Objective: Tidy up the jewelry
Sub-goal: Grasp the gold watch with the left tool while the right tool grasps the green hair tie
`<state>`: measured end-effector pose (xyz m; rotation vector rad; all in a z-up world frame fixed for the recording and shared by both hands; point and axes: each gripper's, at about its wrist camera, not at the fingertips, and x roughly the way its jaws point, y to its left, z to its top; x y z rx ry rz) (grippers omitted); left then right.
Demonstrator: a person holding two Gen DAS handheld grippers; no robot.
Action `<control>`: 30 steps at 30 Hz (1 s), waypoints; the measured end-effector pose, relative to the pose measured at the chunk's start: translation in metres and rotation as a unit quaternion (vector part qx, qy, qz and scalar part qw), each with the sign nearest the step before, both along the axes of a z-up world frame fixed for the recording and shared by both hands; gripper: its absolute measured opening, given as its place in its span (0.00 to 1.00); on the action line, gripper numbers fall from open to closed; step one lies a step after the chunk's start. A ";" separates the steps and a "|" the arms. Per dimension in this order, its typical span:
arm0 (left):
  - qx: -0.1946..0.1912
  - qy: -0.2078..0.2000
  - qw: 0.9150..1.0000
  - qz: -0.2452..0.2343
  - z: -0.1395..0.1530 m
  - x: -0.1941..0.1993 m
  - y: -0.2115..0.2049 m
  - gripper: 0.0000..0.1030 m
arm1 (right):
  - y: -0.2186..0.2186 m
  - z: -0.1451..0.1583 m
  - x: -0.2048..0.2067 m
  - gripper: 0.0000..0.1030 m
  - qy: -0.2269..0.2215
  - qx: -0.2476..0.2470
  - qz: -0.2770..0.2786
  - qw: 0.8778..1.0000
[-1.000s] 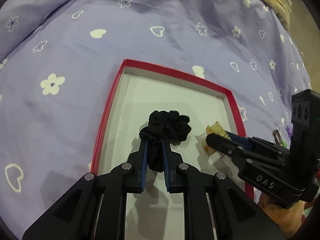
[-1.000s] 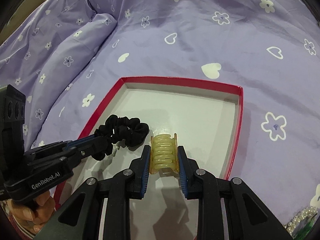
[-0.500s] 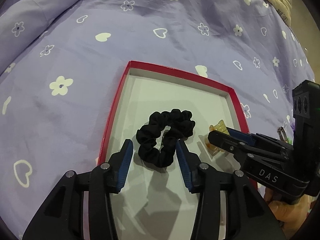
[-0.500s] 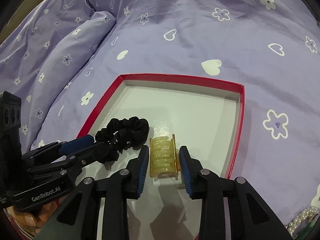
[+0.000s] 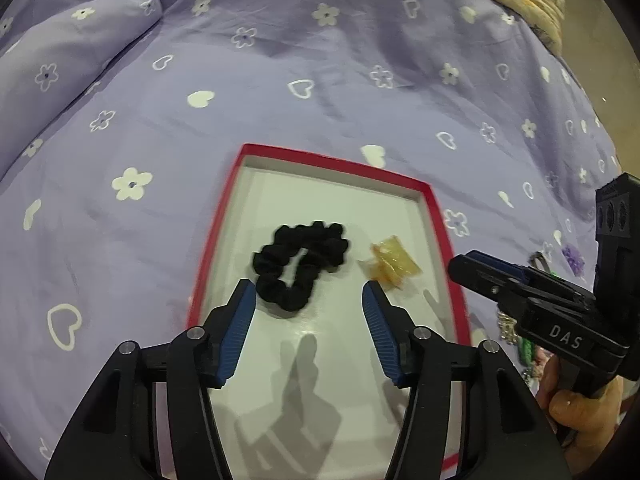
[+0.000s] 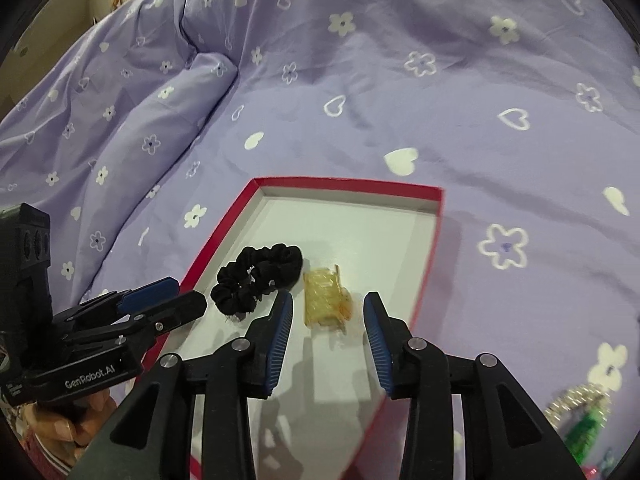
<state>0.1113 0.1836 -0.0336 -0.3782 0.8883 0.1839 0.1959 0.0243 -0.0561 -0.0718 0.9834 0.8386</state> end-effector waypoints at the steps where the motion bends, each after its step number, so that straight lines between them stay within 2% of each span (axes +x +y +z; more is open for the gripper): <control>1: 0.001 -0.002 1.000 -0.003 0.002 0.000 -0.004 0.54 | -0.007 0.003 -0.001 0.39 -0.002 0.003 -0.004 1.000; 3: 0.001 -0.003 1.000 -0.009 0.004 0.001 -0.012 0.55 | -0.019 0.008 -0.001 0.41 -0.006 0.005 -0.014 1.000; 18: -0.003 -0.006 0.996 -0.086 0.015 0.013 -0.092 0.55 | -0.132 0.026 -0.010 0.42 -0.016 0.020 -0.098 0.995; 30: 0.000 0.003 0.989 -0.147 0.012 0.035 -0.153 0.55 | -0.222 0.023 -0.008 0.45 -0.018 0.011 -0.177 0.984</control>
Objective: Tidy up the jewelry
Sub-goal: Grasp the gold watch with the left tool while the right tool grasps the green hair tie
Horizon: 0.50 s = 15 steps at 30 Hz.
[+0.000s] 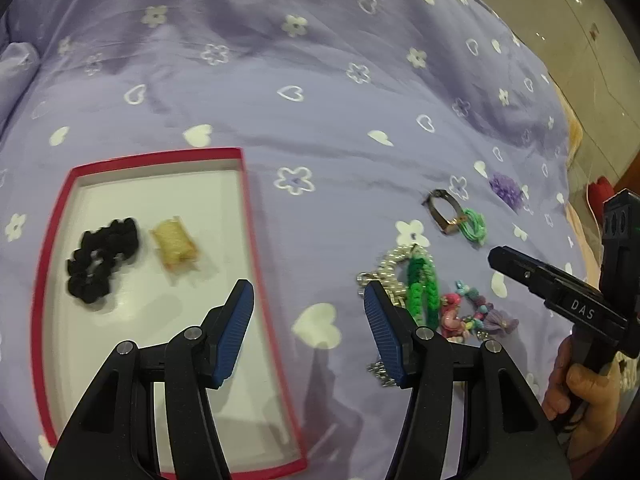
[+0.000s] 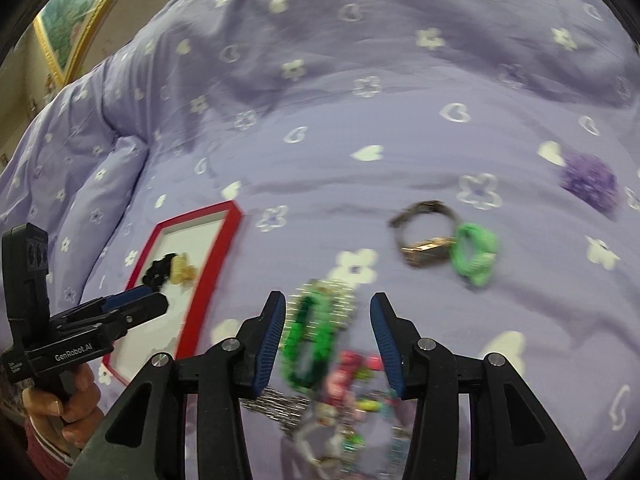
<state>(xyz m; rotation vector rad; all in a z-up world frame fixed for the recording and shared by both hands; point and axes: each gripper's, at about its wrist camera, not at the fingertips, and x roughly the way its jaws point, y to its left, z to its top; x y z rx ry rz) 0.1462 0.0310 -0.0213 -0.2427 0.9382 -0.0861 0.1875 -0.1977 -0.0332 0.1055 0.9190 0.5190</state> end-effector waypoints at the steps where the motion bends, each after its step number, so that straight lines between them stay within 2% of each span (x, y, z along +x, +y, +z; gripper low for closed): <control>1: -0.001 0.002 1.000 -0.003 -0.001 0.002 -0.004 0.55 | -0.009 -0.001 0.002 0.45 0.001 0.000 -0.009 1.000; 7: -0.007 0.010 1.000 -0.028 -0.003 0.023 -0.030 0.55 | -0.045 -0.007 0.012 0.45 0.008 -0.007 -0.043 0.999; 15: -0.014 0.020 0.998 -0.055 -0.007 0.064 -0.063 0.55 | -0.069 -0.023 0.034 0.45 0.018 -0.015 -0.066 0.998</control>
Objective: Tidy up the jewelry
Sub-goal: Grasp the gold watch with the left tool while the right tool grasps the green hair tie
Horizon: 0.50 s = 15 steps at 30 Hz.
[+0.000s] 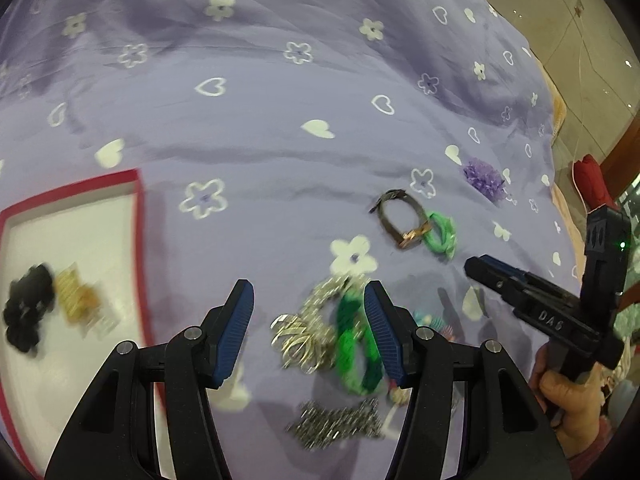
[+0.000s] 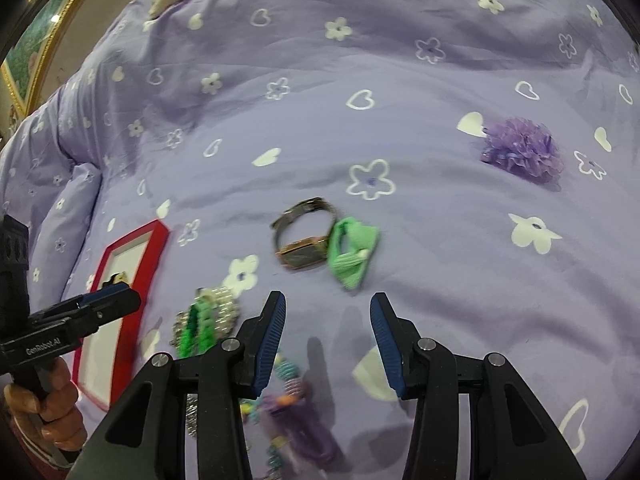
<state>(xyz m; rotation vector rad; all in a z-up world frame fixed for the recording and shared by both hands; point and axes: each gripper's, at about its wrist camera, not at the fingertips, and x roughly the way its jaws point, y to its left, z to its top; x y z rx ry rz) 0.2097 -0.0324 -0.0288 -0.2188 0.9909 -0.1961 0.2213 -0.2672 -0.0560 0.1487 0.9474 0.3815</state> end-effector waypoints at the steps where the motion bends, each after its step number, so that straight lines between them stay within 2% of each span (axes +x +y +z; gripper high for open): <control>1: 0.000 0.002 1.000 -0.002 -0.001 0.007 -0.004 0.55 | -0.002 -0.002 0.004 0.45 0.001 -0.001 -0.002 1.000; 7: -0.014 0.015 1.000 -0.021 -0.011 0.051 -0.027 0.55 | -0.008 -0.010 0.027 0.41 0.008 -0.002 -0.012 1.000; 10: -0.019 0.023 0.999 -0.031 -0.017 0.071 -0.040 0.55 | -0.006 -0.014 0.035 0.34 0.012 -0.001 -0.006 1.000; 15: -0.011 0.041 0.998 -0.046 -0.032 0.098 -0.060 0.55 | -0.001 -0.025 0.044 0.16 0.024 -0.012 0.003 1.000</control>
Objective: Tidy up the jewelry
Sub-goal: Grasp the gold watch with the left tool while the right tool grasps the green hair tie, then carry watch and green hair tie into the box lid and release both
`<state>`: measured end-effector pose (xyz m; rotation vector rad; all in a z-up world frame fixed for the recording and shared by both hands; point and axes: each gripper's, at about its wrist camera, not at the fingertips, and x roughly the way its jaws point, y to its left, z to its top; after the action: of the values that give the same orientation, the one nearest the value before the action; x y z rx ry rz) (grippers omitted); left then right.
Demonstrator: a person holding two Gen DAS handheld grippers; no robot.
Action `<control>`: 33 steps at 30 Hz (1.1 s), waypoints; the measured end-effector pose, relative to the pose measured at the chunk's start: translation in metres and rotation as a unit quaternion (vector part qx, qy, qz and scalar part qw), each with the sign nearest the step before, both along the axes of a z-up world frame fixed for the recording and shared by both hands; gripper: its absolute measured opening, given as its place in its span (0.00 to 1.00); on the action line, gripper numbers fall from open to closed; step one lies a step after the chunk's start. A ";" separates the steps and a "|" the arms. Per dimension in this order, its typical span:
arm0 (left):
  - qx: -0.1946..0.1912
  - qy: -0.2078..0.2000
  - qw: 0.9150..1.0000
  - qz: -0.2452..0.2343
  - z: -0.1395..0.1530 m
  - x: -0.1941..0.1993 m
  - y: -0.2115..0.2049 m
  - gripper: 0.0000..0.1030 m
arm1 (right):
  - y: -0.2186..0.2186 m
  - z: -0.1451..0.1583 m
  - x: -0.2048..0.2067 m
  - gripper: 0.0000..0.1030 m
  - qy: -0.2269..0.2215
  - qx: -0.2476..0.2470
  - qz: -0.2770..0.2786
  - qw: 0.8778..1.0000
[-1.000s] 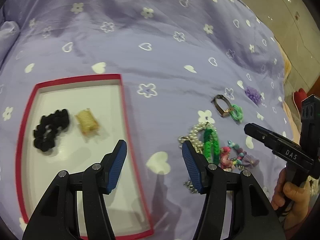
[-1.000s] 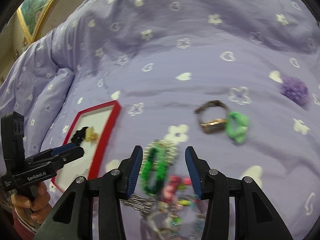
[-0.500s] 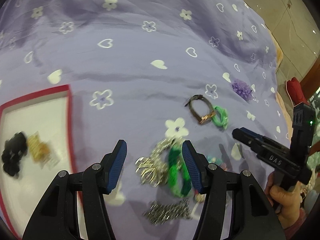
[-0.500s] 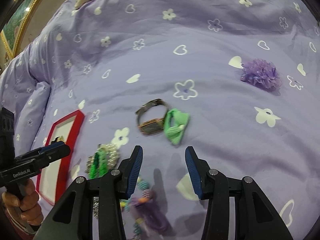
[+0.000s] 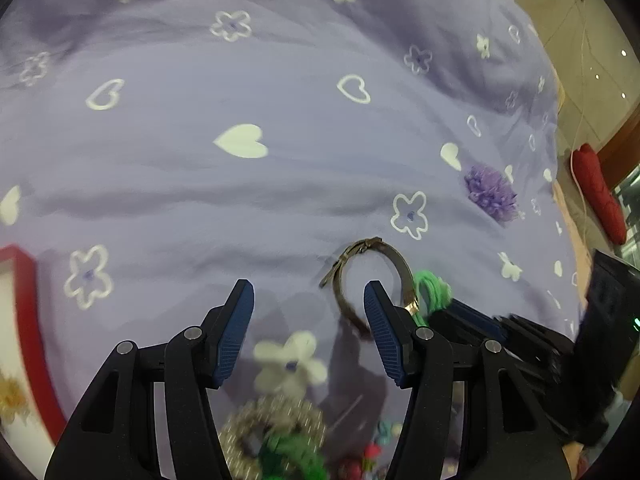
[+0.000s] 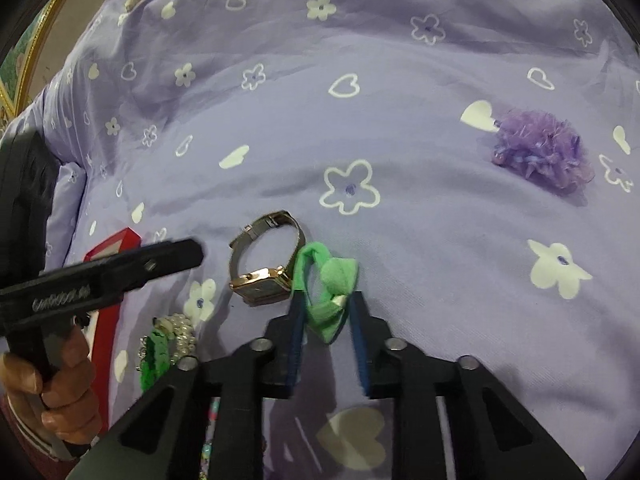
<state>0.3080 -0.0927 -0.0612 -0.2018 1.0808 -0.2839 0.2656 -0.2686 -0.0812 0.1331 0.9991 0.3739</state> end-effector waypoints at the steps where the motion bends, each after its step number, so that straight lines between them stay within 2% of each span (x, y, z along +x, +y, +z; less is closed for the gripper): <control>1: 0.002 0.003 1.000 -0.004 -0.004 0.004 -0.004 0.54 | 0.001 0.000 0.001 0.15 0.000 0.001 -0.001 1.000; 4: 0.015 0.005 1.000 -0.018 -0.010 0.009 -0.013 0.39 | -0.005 0.002 -0.003 0.12 -0.005 0.005 -0.004 1.000; 6: 0.028 0.000 0.999 -0.030 -0.012 0.008 -0.019 0.15 | -0.010 0.004 -0.006 0.12 -0.008 0.009 -0.006 1.000; 8: 0.031 -0.002 0.999 -0.040 -0.012 0.006 -0.022 0.05 | -0.014 0.005 -0.009 0.12 -0.008 0.015 -0.010 1.000; 13: 0.038 -0.012 0.998 -0.043 -0.009 -0.004 -0.019 0.03 | -0.019 0.008 -0.015 0.12 -0.008 0.026 -0.015 1.000; 20: 0.030 -0.016 0.999 -0.019 -0.001 -0.036 0.009 0.03 | -0.010 0.013 -0.027 0.12 -0.012 0.034 -0.008 0.999; 33: 0.021 -0.031 0.999 0.037 0.019 -0.096 0.068 0.03 | 0.038 0.029 -0.053 0.12 -0.019 0.044 0.035 0.998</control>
<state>0.2120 -0.0243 -0.0421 -0.1942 1.0145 -0.1994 0.2123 -0.2302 -0.0518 0.1704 0.9515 0.4821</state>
